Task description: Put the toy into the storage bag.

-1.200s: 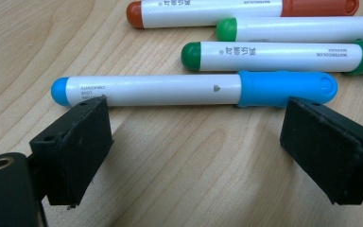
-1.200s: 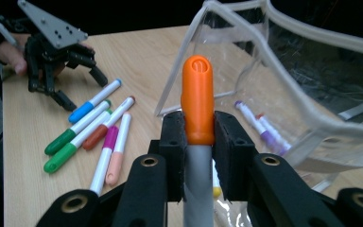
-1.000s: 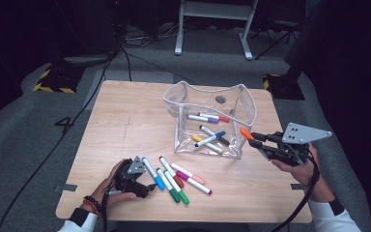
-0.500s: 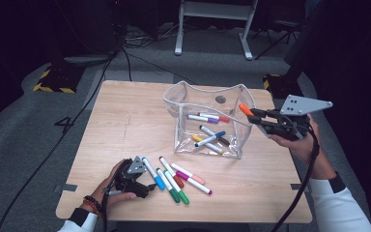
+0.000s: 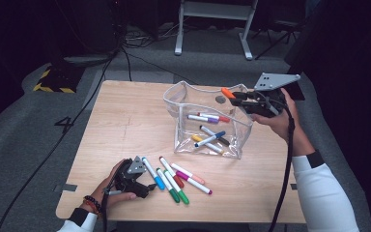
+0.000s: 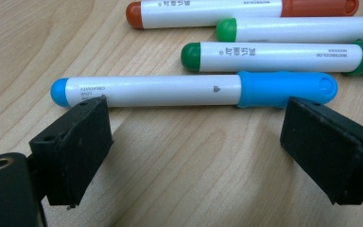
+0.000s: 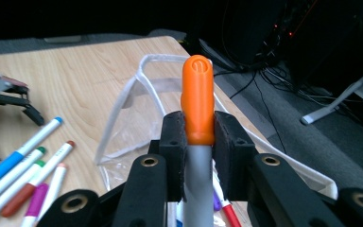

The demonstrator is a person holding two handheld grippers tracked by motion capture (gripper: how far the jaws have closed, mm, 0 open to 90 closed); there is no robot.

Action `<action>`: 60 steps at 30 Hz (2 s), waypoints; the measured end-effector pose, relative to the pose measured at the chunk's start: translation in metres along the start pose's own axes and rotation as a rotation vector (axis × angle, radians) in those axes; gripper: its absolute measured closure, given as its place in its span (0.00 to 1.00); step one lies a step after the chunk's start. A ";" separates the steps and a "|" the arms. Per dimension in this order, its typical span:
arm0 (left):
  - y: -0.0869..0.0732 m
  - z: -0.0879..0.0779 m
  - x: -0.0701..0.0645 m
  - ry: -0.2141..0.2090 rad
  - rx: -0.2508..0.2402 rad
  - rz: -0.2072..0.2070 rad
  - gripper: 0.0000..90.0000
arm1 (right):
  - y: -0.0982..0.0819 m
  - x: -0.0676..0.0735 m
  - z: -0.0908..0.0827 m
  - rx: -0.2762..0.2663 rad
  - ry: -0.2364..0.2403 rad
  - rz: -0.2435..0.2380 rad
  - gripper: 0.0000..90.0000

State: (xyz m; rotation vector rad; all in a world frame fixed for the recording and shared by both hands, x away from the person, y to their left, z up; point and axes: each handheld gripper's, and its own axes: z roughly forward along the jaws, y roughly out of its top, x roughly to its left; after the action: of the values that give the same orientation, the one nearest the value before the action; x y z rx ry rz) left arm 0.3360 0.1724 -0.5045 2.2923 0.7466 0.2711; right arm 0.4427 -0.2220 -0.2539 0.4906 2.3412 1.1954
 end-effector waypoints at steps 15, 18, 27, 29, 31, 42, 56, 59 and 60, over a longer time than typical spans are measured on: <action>0.000 0.000 0.000 -0.001 0.000 0.002 0.11 | -0.008 -0.019 0.059 0.177 0.028 0.032 0.84; 0.000 0.000 0.000 0.000 0.000 0.000 0.11 | -0.013 -0.020 0.070 0.245 0.044 0.041 0.84; 0.000 0.000 0.000 -0.001 -0.001 0.001 0.11 | -0.023 -0.019 0.090 0.404 0.087 0.030 0.83; 0.000 0.000 0.000 0.000 0.000 0.001 0.11 | -0.023 -0.019 0.091 0.423 0.100 0.033 0.83; 0.000 0.000 0.000 -0.001 -0.001 0.002 0.11 | -0.024 -0.019 0.092 0.440 0.119 0.042 0.83; 0.000 0.000 0.000 0.000 0.000 0.000 0.11 | -0.023 -0.003 0.094 0.481 0.256 0.002 0.83; 0.000 0.000 0.000 0.000 0.000 0.000 0.11 | -0.023 -0.003 0.093 0.467 0.211 -0.001 0.69; 0.000 0.000 0.000 -0.001 0.000 0.002 0.11 | -0.024 -0.006 0.088 0.438 0.186 0.020 0.66; 0.000 0.000 0.000 -0.001 0.000 0.002 0.11 | -0.024 -0.007 0.086 0.430 0.178 0.025 0.64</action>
State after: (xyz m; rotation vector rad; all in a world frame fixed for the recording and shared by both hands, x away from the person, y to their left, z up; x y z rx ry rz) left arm 0.3360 0.1724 -0.5045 2.2927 0.7435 0.2708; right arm 0.4936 -0.1819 -0.3161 0.5752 2.7663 0.7658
